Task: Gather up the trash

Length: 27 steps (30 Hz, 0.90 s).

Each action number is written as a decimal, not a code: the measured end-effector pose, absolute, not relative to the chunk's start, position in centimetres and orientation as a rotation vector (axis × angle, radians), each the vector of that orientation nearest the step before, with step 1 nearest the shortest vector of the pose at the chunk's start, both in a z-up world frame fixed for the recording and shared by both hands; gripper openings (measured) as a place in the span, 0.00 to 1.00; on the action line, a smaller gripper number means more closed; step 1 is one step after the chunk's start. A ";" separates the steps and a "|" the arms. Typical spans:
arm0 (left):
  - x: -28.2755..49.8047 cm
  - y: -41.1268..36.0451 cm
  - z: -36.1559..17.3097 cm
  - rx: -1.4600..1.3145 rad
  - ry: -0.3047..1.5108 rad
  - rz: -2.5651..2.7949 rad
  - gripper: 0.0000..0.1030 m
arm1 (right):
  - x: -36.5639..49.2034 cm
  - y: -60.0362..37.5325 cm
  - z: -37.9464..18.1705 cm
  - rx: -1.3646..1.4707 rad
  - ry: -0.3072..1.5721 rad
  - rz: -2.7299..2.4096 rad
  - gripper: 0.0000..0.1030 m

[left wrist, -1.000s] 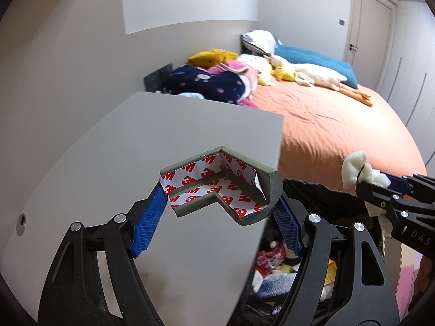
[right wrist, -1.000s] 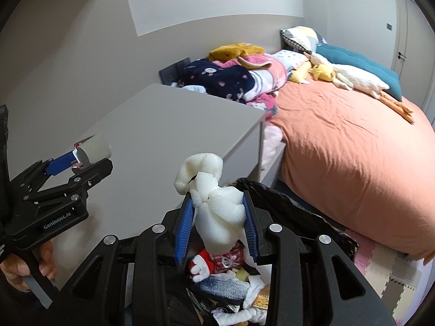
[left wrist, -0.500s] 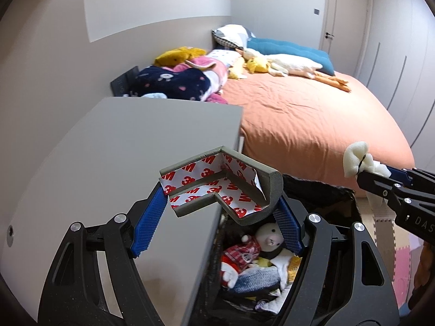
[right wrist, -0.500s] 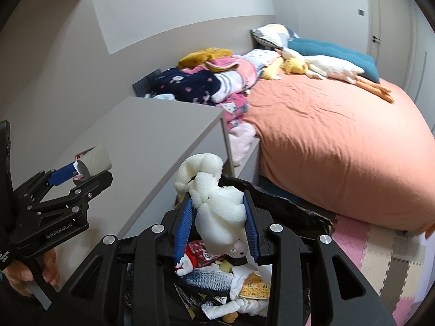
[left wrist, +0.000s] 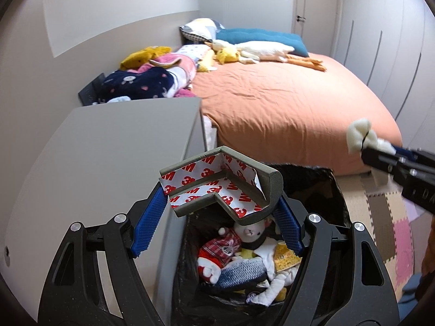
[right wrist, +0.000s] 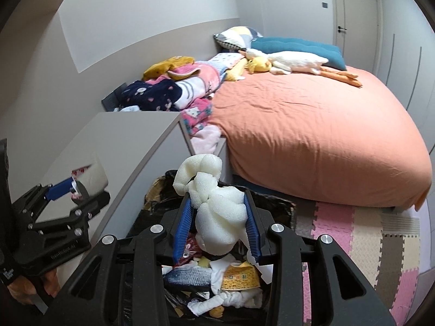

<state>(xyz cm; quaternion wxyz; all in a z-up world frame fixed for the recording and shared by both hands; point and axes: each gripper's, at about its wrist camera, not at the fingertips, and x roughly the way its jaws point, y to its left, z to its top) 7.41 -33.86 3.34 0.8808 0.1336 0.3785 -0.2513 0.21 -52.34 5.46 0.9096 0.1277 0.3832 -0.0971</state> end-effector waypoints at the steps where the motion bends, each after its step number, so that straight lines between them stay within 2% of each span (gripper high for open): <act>1: 7.3 -33.9 3.2 0.283 0.792 -0.529 0.72 | 0.2 -52.6 5.5 0.267 0.787 -0.210 0.37; 4: 7.0 -33.9 2.8 0.297 0.806 -0.570 0.74 | 0.1 -53.1 5.8 0.273 0.782 -0.222 0.38; 6: 6.8 -33.9 2.6 0.310 0.815 -0.595 0.91 | 0.0 -53.2 6.0 0.268 0.778 -0.226 0.51; 7: 6.7 -33.8 2.5 0.322 0.811 -0.590 0.95 | -0.1 -53.2 6.1 0.271 0.771 -0.231 0.68; 8: 6.5 -33.7 2.4 0.336 0.805 -0.583 0.95 | -0.1 -53.2 6.4 0.278 0.754 -0.239 0.79; 10: 6.5 -33.6 2.3 0.339 0.810 -0.572 0.95 | -0.2 -53.2 6.7 0.278 0.730 -0.260 0.84; 13: 6.8 -33.0 2.1 0.330 0.823 -0.552 0.95 | -0.3 -53.3 7.0 0.292 0.713 -0.274 0.87; 27: 7.1 -31.6 2.1 0.280 0.825 -0.547 0.95 | -0.3 -52.9 7.3 0.278 0.720 -0.257 0.87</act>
